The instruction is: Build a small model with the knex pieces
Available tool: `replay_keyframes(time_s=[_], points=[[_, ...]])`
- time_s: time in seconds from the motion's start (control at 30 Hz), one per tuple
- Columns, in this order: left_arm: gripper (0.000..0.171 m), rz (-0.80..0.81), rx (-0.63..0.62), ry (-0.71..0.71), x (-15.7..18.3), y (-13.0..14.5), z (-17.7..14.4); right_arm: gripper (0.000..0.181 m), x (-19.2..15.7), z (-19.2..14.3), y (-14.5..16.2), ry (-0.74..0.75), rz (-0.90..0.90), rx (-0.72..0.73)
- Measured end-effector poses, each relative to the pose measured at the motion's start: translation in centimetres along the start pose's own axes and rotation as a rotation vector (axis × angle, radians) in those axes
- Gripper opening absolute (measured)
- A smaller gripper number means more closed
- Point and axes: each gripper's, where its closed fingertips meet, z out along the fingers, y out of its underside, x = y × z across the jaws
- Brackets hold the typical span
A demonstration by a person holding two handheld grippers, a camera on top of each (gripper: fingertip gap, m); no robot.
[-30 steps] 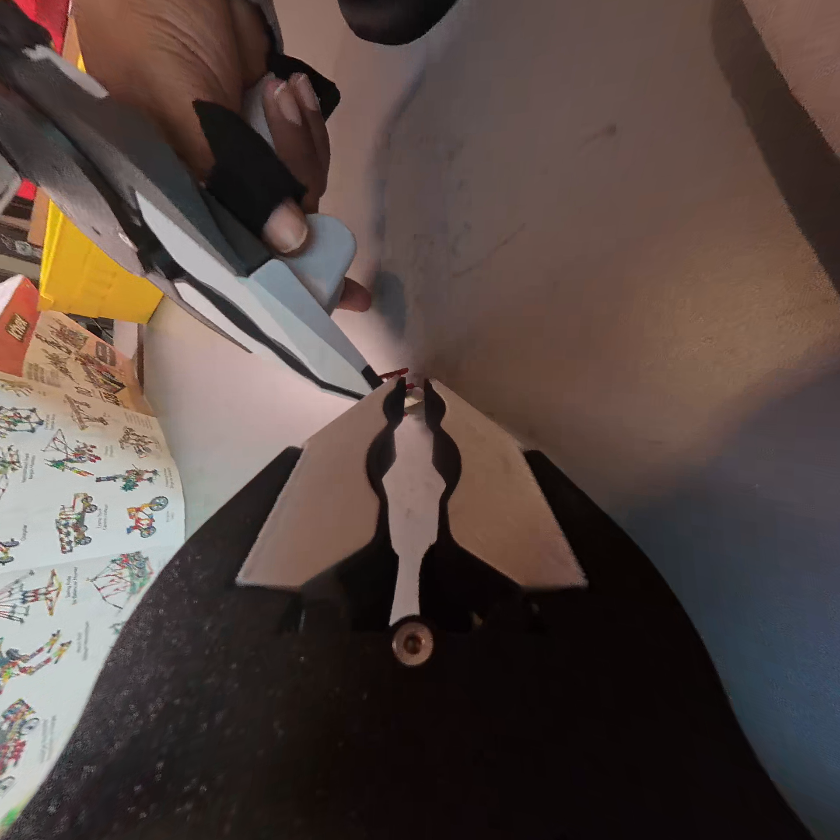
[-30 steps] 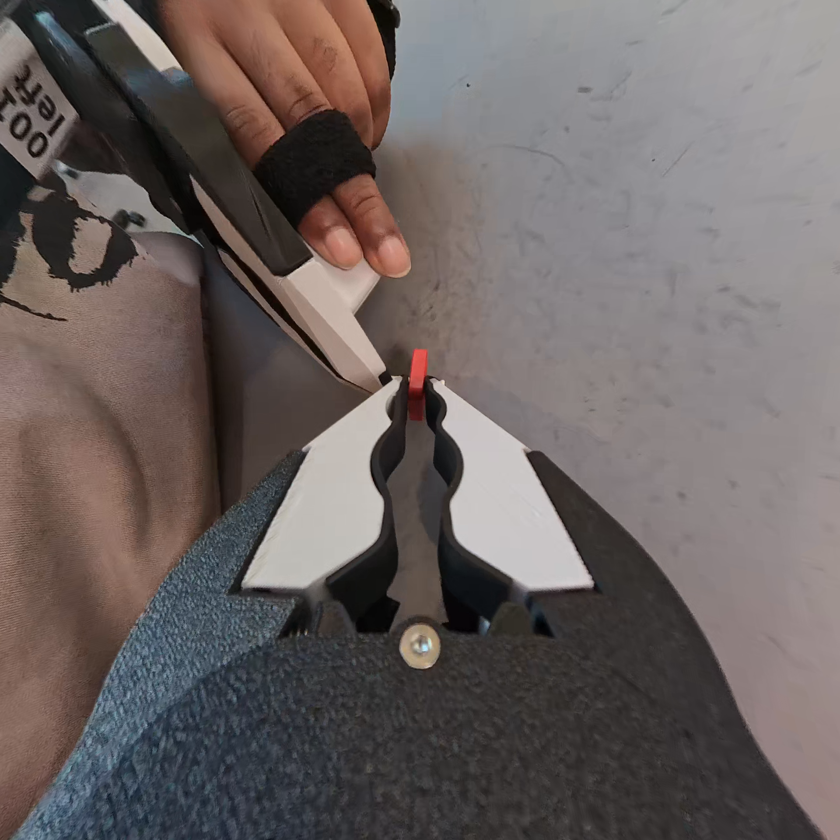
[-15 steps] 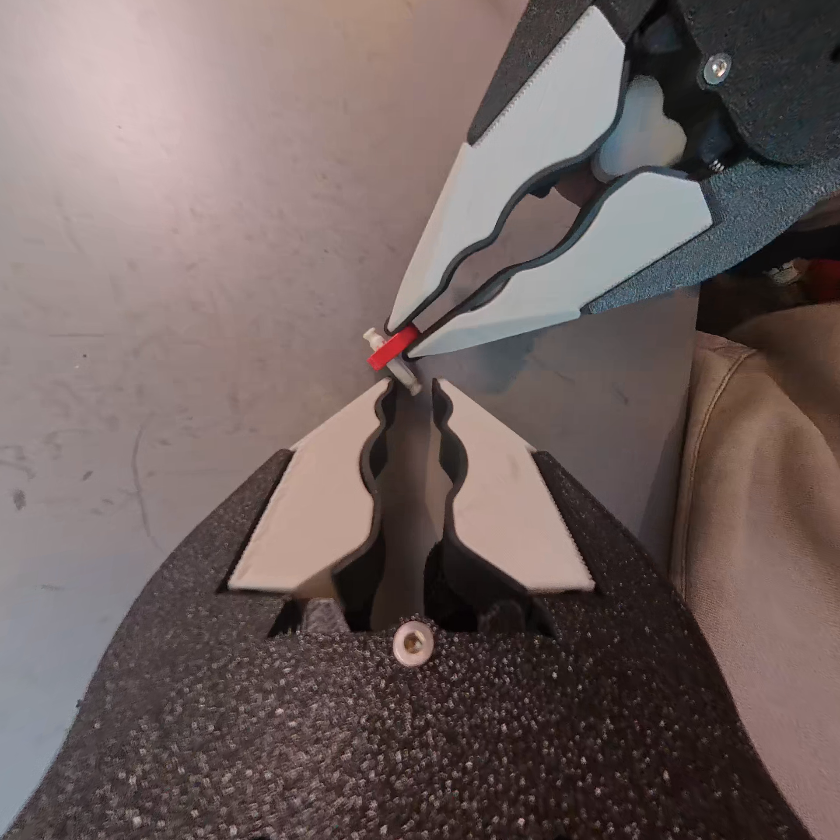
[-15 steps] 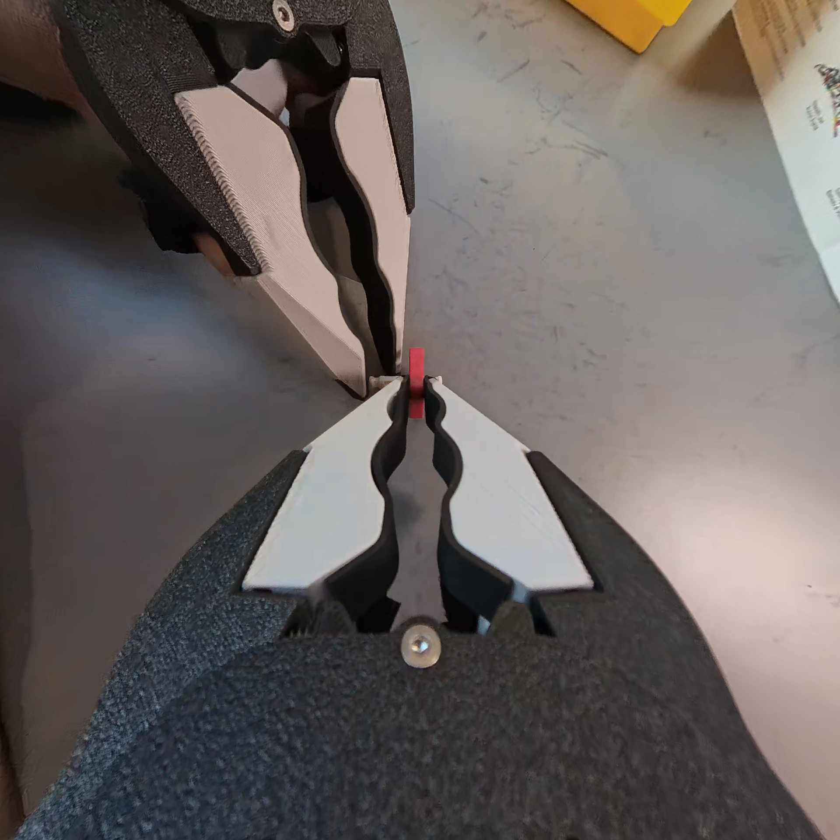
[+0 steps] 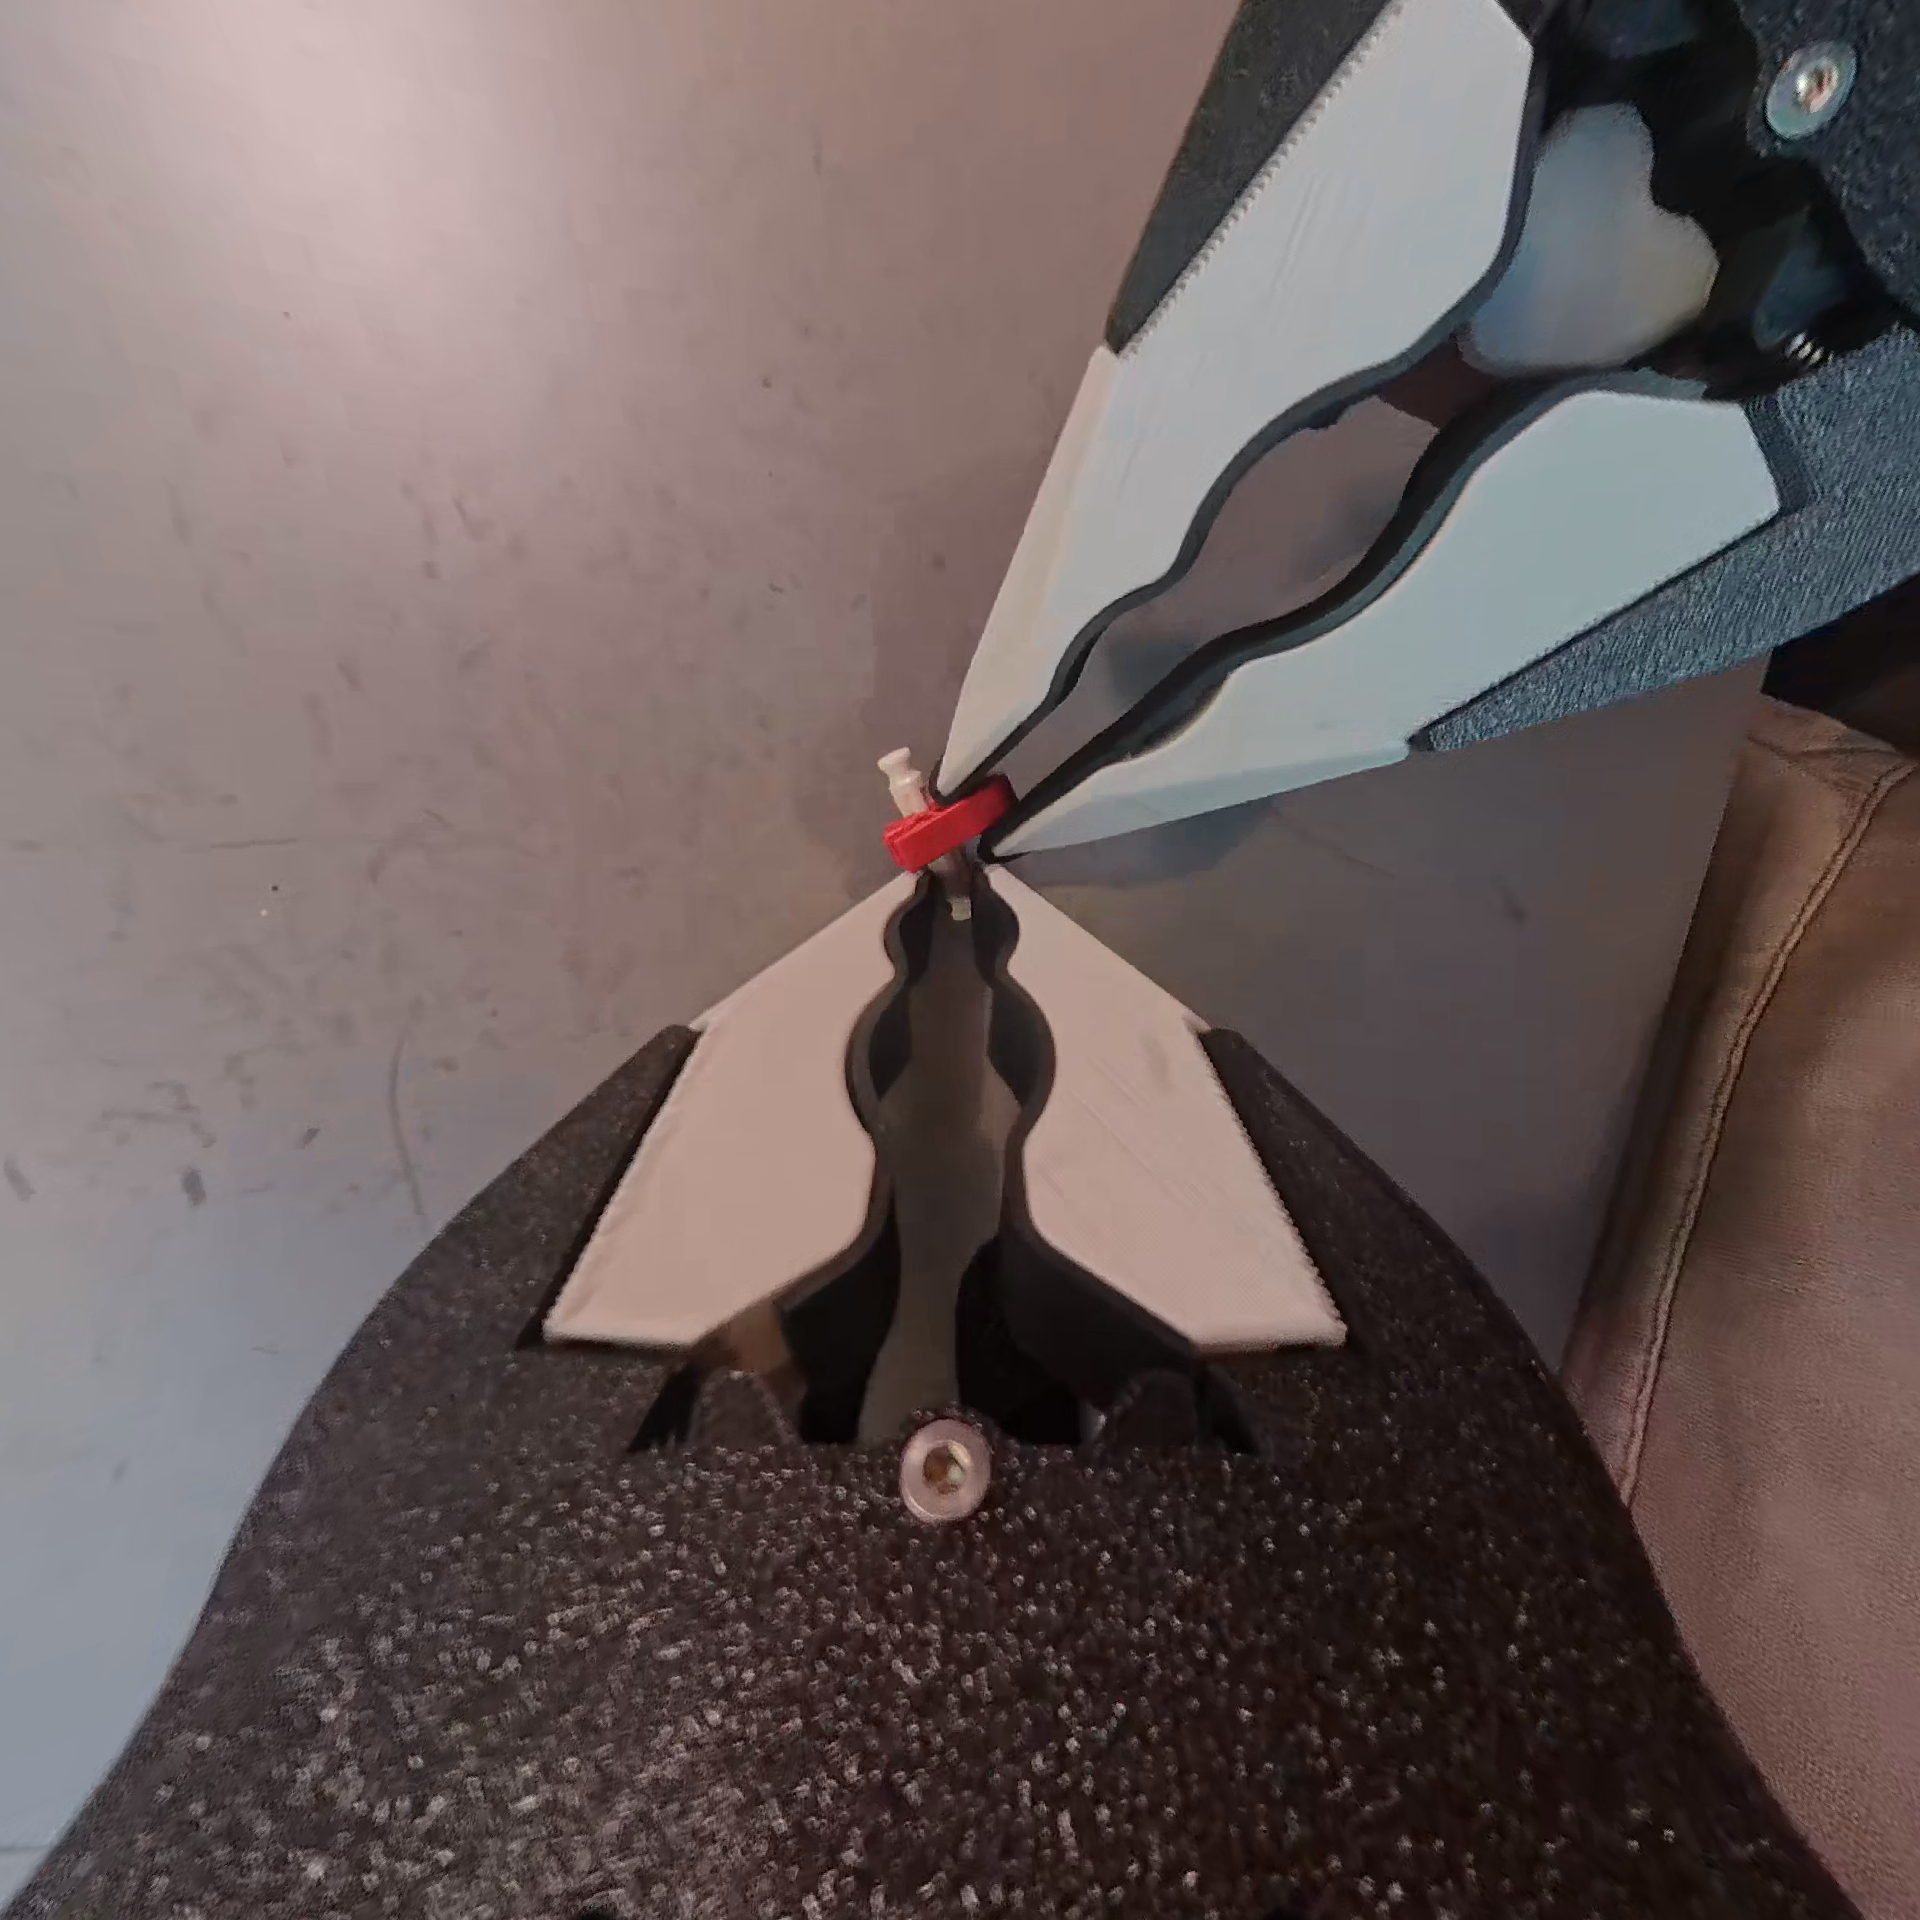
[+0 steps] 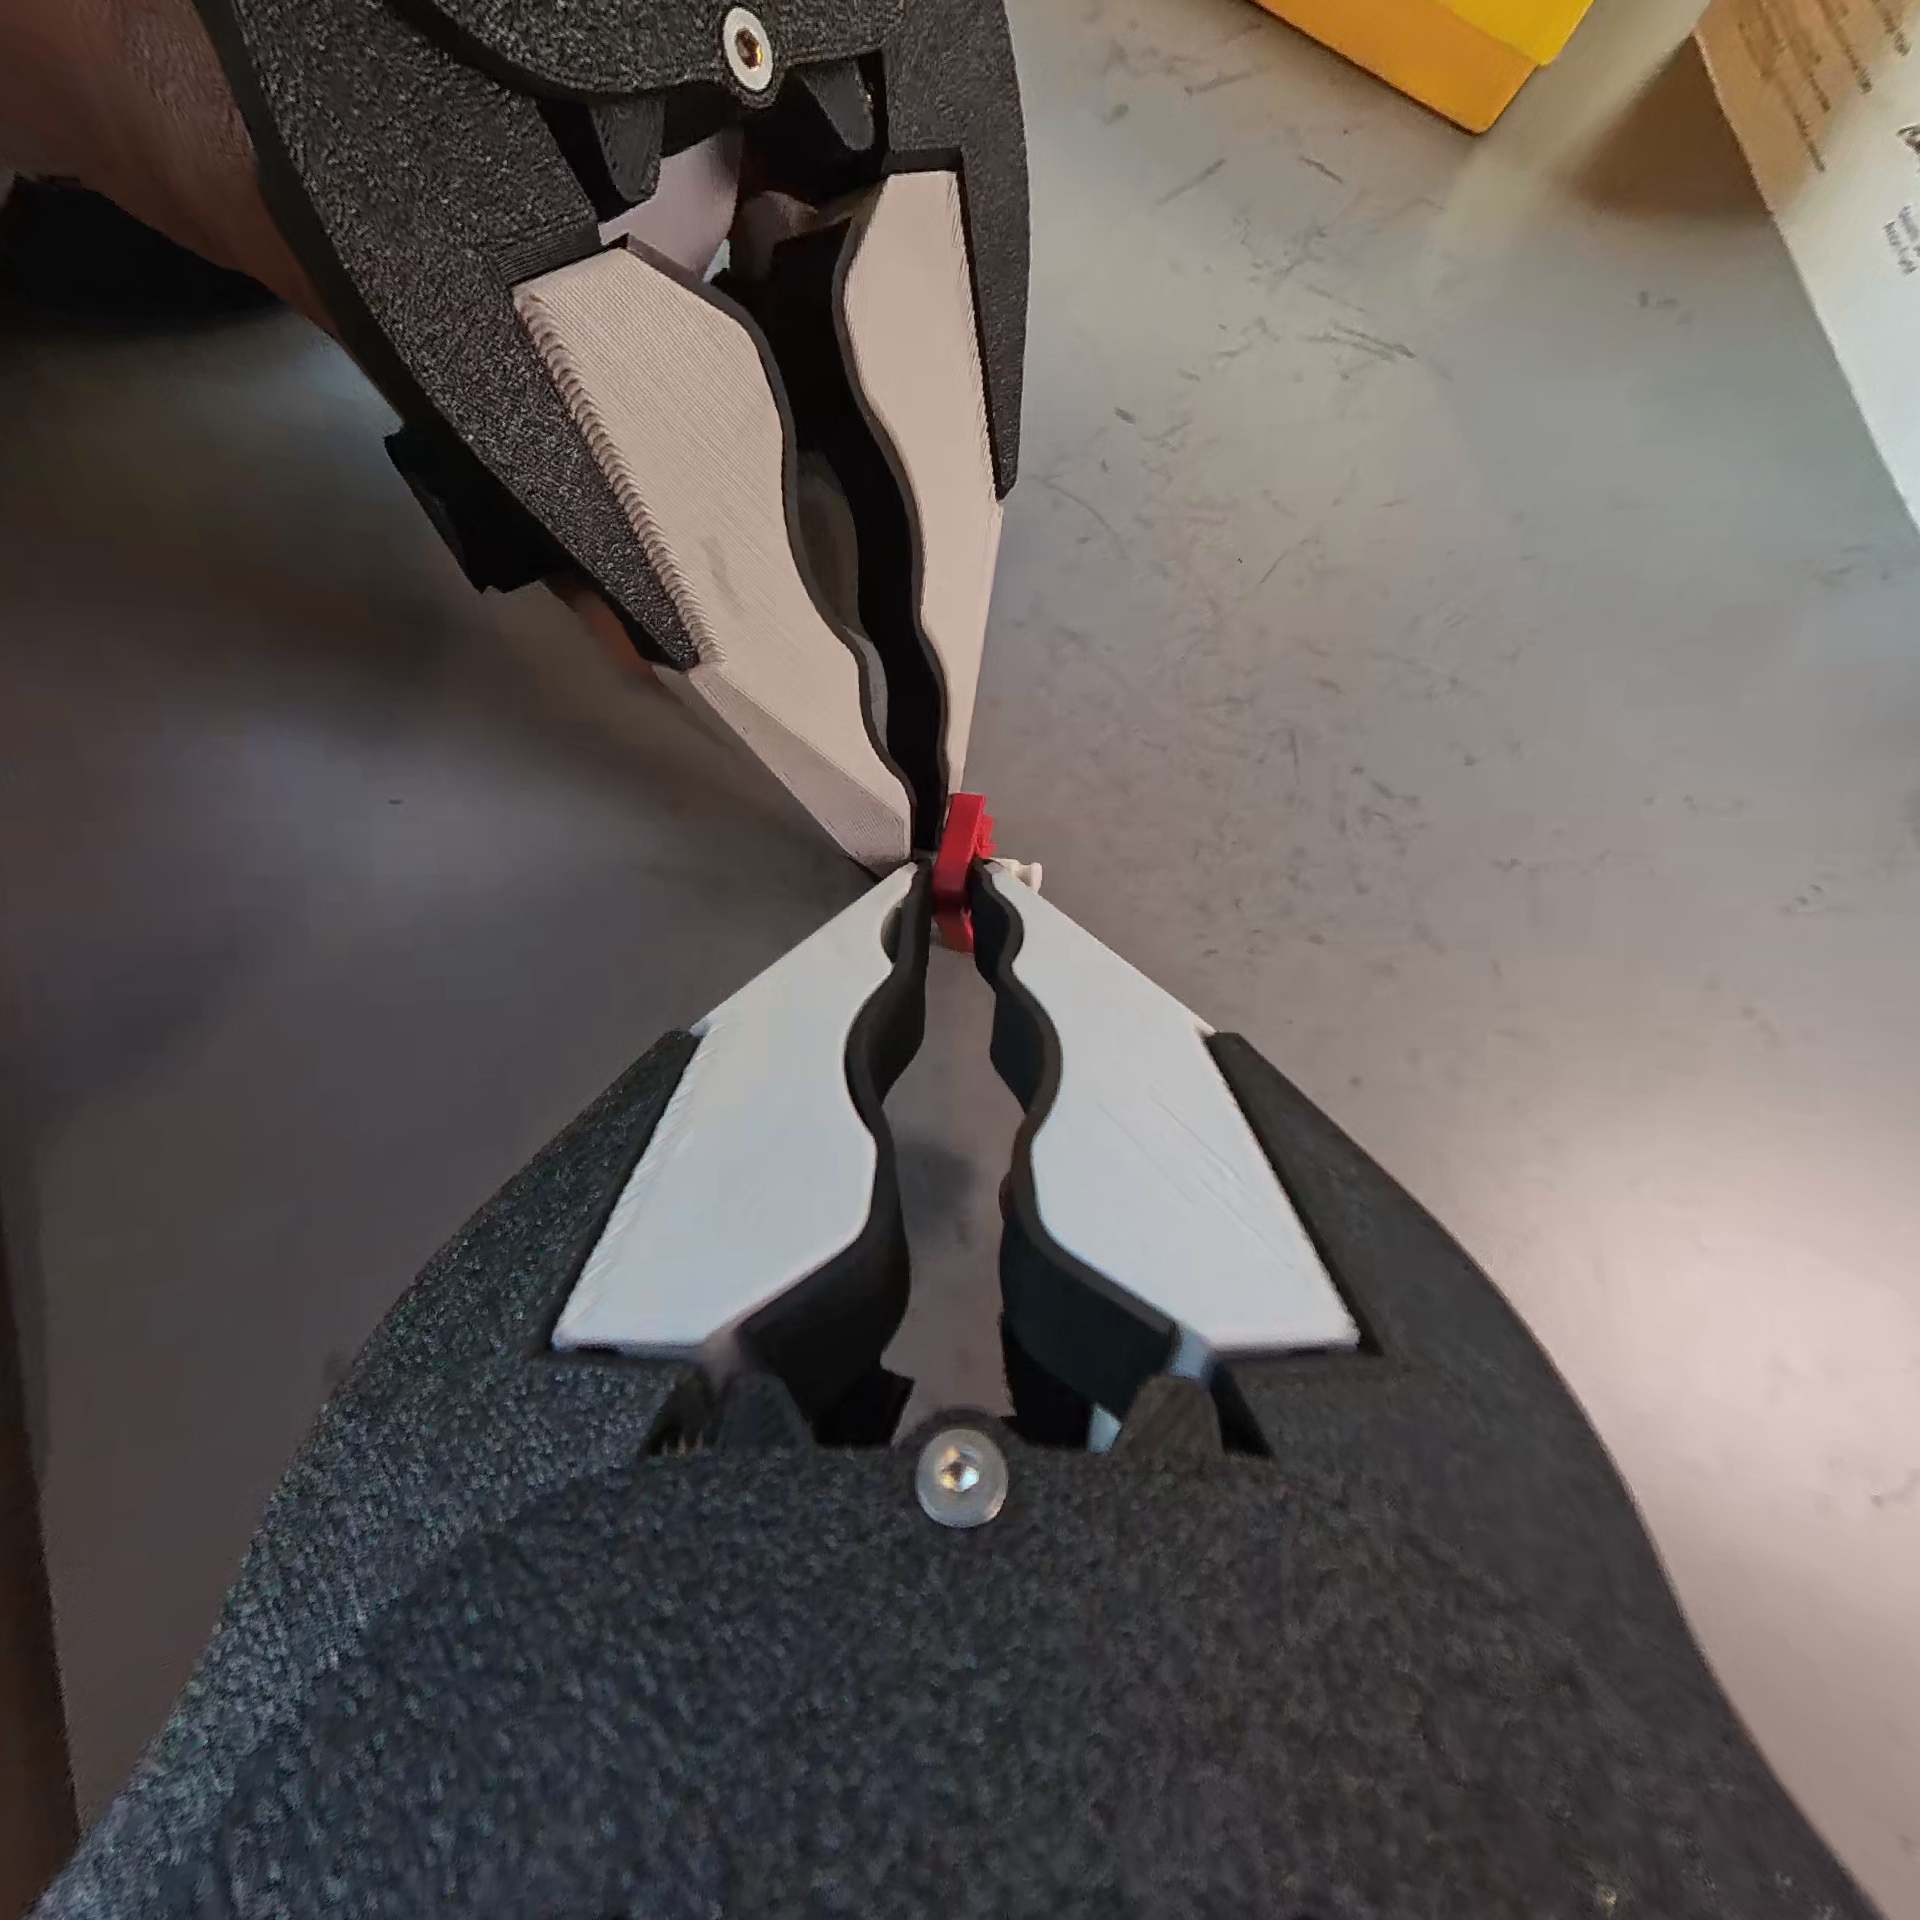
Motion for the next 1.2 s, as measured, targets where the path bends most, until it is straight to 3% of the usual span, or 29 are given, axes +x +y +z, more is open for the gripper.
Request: replay_keyframes(time_s=[0.43, 0.67, 0.87, 1.0, 1.1, 1.2], points=[[0.004, 0.144, -0.084, 0.054, -0.1, 0.0, 0.0, 0.006, -0.1, -0.2, 0.1, -0.617, 0.22, -0.049], [0.005, 0.156, -0.042, 0.053, 0.0, 0.0, 0.0, 0.009, 0.0, 0.2, -0.1, -0.377, 0.025, -0.103], [0.005, 0.18, 0.031, 0.025, 0.0, 0.0, 0.0, 0.006, 0.1, 0.4, -0.1, -0.143, -0.07, -0.056], [0.007, 0.157, 0.116, 0.021, -0.4, -0.7, -0.3, 0.003, 0.8, 0.3, -0.2, -0.077, -0.118, 0.017], [0.009, 0.071, 0.213, 0.082, -1.1, -2.0, -1.4, 0.003, 2.2, -0.3, -1.4, 0.072, -0.255, 0.094], [0.011, 0.048, 0.23, 0.084, -2.7, -2.5, -2.1, 0.003, 3.5, -0.7, -2.4, 0.286, -0.51, 0.11]])
